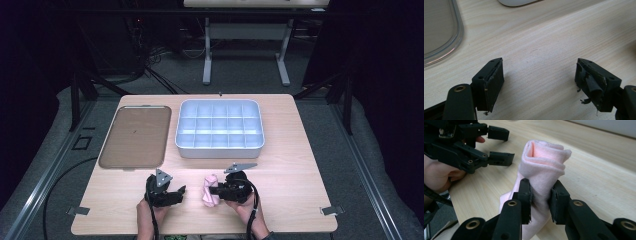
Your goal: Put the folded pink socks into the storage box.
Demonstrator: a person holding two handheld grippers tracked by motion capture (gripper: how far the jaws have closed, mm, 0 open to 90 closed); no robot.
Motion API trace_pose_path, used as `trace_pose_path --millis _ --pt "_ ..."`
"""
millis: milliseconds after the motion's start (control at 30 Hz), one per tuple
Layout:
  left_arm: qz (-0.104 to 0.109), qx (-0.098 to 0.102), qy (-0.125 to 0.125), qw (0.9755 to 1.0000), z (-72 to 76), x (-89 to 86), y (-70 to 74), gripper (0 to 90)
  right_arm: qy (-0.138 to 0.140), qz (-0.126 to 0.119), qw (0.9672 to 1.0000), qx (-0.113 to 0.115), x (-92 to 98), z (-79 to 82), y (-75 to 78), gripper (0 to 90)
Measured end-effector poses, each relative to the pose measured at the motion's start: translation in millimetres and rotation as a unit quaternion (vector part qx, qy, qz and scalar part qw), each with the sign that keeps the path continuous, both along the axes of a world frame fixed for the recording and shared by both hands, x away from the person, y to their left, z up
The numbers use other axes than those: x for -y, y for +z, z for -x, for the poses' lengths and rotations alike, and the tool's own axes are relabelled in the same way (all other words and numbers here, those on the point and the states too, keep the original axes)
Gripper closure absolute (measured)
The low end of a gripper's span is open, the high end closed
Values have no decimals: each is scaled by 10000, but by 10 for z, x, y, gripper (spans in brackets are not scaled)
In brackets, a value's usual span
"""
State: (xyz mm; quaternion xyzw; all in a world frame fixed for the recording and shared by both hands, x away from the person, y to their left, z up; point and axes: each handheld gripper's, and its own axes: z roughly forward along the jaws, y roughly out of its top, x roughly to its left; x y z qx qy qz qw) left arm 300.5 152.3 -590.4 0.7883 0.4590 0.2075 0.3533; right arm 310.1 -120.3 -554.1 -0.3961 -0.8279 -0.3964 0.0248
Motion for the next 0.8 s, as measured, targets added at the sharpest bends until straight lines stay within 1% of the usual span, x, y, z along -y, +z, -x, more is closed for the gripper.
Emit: trace_pose_path --millis 67,100,133,200,267,333,367,467,500,567,600,667,700,800 --pt "0 1 1 10000 1 1 0 231 -180 -40 9997 143 15 -5 3 736" --pt "0 2 2 10000 1 1 0 231 -323 -77 9991 247 26 -5 6 736" --pt "-2 1 1 10000 1 0 0 231 -472 -98 9981 385 39 -11 7 735" --pt "-2 -1 5 10000 0 0 0 230 -617 -89 9968 505 57 -21 8 736" --pt "-12 -7 22 10000 -2 1 0 223 -836 -51 9944 642 90 -39 9 735" --pt "-12 -12 25 10000 -5 1 0 217 -852 -60 9943 636 131 -58 12 735" --pt "-13 -15 26 10000 -5 1 1 216 -906 -38 9938 648 146 -65 13 735" --pt "-6 -17 32 10000 -7 2 0 215 -946 -76 9935 636 215 -99 29 734" --pt "-11 -18 35 10000 -6 3 1 215 -1002 -85 9926 684 231 -108 34 734" --pt "-6 -21 29 10000 -6 3 1 215 -1032 -89 9921 704 273 -130 51 734" --pt "0 -19 2 10000 -8 5 0 215 -893 -90 9942 586 306 -140 70 734" --pt "10 -19 -10 10000 -8 8 -1 213 -891 -19 9943 587 334 -155 88 733" --pt "10 -19 -12 10000 -8 8 -1 213 -927 51 9938 608 356 -163 101 733" --pt "-1 -20 -21 10000 -9 8 0 210 -977 119 9932 626 407 -179 119 733"
